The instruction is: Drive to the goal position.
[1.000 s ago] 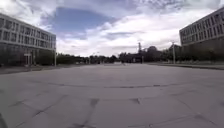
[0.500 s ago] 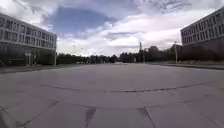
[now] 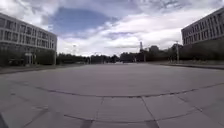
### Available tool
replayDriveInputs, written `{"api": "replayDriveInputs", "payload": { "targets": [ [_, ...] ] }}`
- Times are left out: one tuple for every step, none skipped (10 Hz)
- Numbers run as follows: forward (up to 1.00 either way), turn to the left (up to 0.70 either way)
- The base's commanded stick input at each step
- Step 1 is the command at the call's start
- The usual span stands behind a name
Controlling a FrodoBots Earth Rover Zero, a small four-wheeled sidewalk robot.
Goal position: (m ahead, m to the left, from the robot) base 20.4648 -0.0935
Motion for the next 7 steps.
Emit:
{"api": "replayDriveInputs", "payload": {
  "targets": [
    [0.70,0.00],
    [0.70,0.00],
    [0.70,0.00],
    [0.70,0.00],
    [0.70,0.00],
    [0.70,0.00],
    [0.70,0.00]
  ]
}}
